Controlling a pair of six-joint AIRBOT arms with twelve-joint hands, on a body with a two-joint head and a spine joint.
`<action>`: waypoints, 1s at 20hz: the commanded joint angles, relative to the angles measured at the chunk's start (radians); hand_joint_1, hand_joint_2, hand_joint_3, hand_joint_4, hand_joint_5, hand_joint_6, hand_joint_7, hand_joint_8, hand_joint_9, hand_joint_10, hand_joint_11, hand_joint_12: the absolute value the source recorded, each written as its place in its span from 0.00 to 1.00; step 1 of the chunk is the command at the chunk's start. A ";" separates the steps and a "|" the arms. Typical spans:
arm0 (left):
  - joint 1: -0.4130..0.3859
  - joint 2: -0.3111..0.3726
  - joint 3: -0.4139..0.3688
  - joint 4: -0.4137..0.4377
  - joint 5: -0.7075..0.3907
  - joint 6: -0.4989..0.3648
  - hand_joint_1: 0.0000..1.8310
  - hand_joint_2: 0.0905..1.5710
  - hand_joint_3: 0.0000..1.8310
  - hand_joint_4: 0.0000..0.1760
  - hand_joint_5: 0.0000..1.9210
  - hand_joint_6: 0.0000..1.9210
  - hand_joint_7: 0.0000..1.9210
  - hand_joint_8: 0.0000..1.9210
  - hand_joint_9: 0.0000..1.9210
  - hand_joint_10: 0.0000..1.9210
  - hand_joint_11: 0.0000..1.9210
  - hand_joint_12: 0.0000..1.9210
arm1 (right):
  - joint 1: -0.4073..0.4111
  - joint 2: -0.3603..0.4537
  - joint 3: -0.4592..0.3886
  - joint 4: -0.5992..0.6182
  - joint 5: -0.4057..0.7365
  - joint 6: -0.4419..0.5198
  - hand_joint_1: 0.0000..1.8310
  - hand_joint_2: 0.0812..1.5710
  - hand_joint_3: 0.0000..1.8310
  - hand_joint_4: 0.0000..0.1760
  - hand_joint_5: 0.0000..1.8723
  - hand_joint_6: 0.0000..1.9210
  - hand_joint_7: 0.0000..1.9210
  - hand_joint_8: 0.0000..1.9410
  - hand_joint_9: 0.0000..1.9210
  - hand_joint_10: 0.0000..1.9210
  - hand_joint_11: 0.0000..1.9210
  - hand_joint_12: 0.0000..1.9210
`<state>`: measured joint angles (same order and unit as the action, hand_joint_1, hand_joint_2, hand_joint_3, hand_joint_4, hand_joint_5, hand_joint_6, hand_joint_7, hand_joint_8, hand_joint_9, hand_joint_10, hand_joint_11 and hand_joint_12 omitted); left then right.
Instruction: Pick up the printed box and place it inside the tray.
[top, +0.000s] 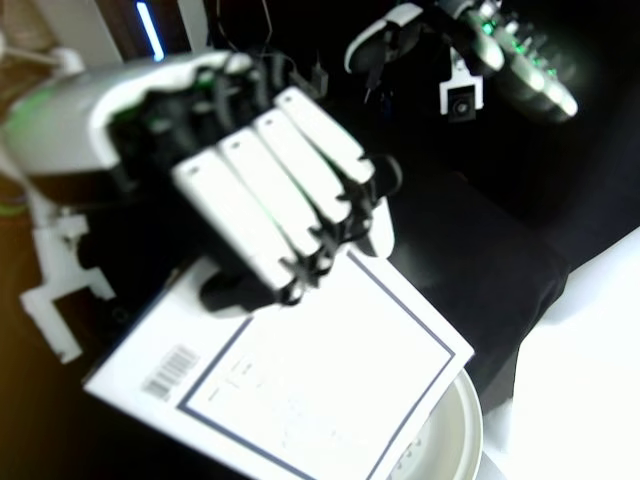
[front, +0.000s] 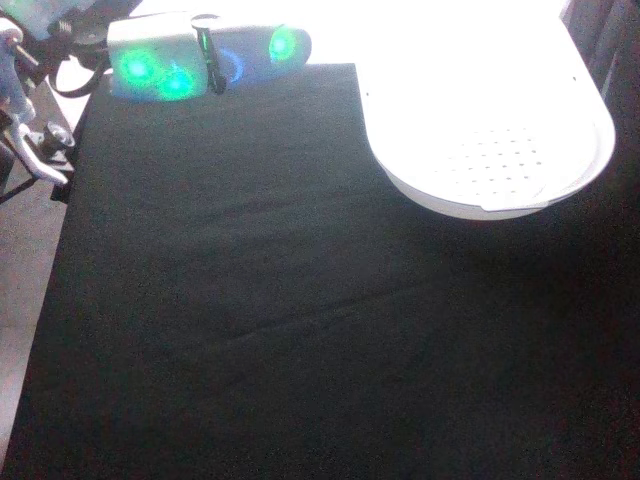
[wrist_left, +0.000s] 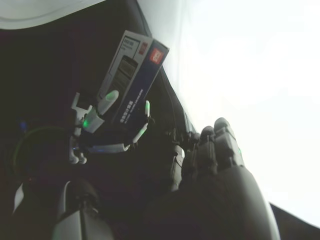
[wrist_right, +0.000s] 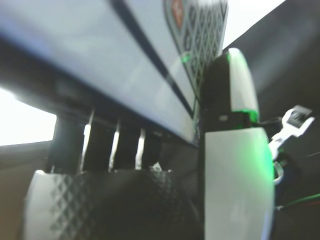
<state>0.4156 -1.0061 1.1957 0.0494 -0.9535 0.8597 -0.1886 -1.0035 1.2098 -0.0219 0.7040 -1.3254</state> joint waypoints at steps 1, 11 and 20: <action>-0.009 0.008 -0.004 -0.017 -0.130 -0.007 0.10 0.57 0.01 0.89 0.00 0.00 0.00 0.00 0.00 0.00 0.00 0.00 | 0.019 0.010 0.004 0.004 0.126 -0.013 0.65 0.67 0.00 0.00 0.56 0.46 0.59 0.65 0.60 0.77 0.59 0.86; 0.017 0.015 -0.003 -0.039 -0.134 -0.007 0.10 0.59 0.01 0.91 0.00 0.00 0.00 0.00 0.00 0.00 0.00 0.00 | 0.019 0.010 0.006 0.009 0.109 -0.013 0.36 0.42 0.00 1.00 0.00 0.00 0.03 0.00 0.02 0.01 0.00 0.06; 0.031 0.015 -0.003 -0.052 -0.139 -0.008 0.09 0.58 0.00 0.82 0.00 0.00 0.00 0.00 0.00 0.00 0.00 0.00 | 0.019 0.015 0.001 0.014 0.109 -0.013 0.37 0.41 0.00 1.00 0.00 0.00 0.01 0.00 0.00 0.00 0.00 0.00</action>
<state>0.4545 -1.0039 1.1954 0.0139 -0.9699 0.8593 -0.1886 -0.9997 1.2110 -0.0177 0.6903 -1.3338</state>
